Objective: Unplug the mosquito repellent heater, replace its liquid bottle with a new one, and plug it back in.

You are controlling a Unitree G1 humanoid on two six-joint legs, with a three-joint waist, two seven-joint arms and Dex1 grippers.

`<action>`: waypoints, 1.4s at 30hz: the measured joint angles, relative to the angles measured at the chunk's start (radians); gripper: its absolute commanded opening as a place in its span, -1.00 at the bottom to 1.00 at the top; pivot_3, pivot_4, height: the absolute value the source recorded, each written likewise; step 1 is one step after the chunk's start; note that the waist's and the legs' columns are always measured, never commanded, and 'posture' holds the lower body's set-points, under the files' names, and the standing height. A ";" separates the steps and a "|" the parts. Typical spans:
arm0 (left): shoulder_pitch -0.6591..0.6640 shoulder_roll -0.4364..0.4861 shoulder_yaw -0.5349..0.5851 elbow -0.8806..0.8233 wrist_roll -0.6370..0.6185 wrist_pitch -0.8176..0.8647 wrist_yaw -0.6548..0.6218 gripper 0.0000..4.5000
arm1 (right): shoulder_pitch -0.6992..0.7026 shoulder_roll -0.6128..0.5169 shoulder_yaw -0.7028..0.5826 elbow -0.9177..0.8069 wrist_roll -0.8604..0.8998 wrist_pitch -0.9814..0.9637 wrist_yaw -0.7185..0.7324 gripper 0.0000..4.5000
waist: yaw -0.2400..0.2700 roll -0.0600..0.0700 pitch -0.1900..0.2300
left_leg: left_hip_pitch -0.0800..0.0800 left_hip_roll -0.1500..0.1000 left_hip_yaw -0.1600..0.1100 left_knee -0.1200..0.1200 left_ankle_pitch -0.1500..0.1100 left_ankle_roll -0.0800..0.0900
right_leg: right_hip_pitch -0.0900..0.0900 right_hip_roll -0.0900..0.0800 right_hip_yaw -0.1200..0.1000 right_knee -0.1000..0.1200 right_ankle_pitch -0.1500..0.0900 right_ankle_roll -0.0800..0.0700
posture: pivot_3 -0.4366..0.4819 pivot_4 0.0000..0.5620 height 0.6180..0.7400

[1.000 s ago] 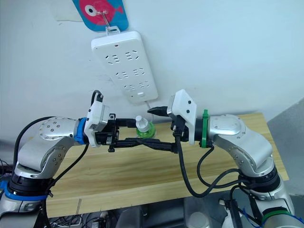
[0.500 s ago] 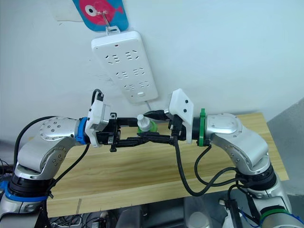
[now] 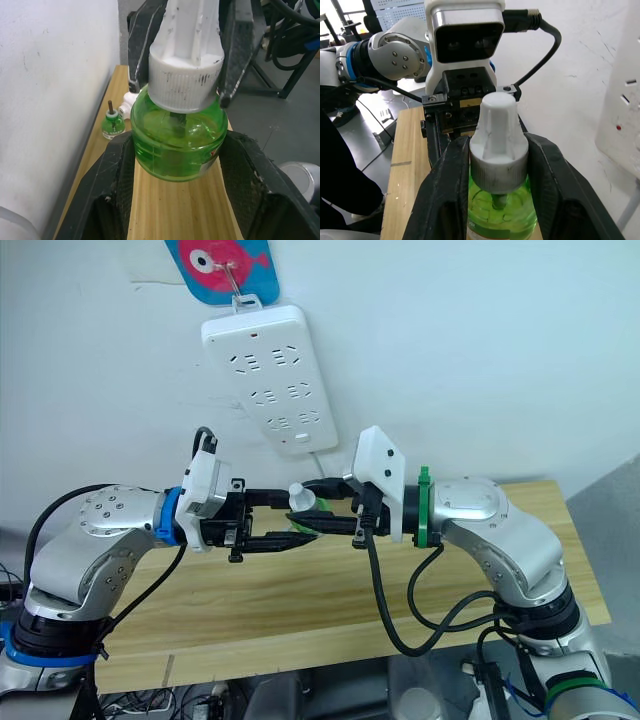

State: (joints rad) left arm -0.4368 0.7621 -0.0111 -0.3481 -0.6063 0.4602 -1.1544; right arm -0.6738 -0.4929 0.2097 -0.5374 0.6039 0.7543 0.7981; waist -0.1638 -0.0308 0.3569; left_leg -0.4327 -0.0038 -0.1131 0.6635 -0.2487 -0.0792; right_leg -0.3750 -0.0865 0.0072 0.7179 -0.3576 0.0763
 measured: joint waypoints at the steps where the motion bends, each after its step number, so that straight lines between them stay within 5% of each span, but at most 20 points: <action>1: 0.002 0.000 0.000 0.000 -0.004 0.003 -0.005 -0.04 | -0.001 0.000 0.000 0.000 0.000 -0.002 0.007 -0.28 | 0.001 0.000 0.000 | 0.000 0.000 0.000 0.000 0.000 0.000 | 0.000 0.000 0.000 0.000 0.000 0.000 | -0.44 0.08 1.00; 14: 0.013 0.000 0.001 0.025 -0.035 0.012 -0.105 -0.04 | -0.002 0.006 0.027 0.031 0.006 -0.042 0.096 -0.28 | 0.013 0.000 0.001 | 0.000 0.000 0.000 0.000 0.000 0.000 | 0.000 0.000 0.000 0.000 0.000 0.000 | -0.39 0.33 1.00; 24: -0.010 0.002 -0.002 0.059 -0.047 0.005 -0.184 -0.04 | -0.020 0.005 0.060 0.074 -0.015 -0.123 0.179 -0.28 | 0.027 0.001 0.003 | 0.000 0.000 0.000 0.000 0.000 0.001 | 0.000 0.000 0.000 0.000 0.000 0.000 | -0.38 0.34 1.00; 42: 0.039 -0.064 0.018 0.072 0.056 -0.156 -0.050 -0.04 | -0.038 0.012 0.001 0.033 0.023 0.077 0.015 -0.28 | 0.026 0.001 0.003 | 0.000 0.000 0.000 0.000 0.000 0.001 | 0.000 0.000 0.001 -0.001 0.000 0.000 | -0.41 0.28 1.00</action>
State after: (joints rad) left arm -0.3980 0.6981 0.0068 -0.2766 -0.5506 0.3040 -1.2041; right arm -0.7117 -0.4807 0.2106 -0.5041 0.6270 0.8313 0.8135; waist -0.1376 -0.0299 0.3596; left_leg -0.4327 -0.0036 -0.1133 0.6632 -0.2491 -0.0785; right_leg -0.3747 -0.0860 0.0077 0.7169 -0.3576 0.0763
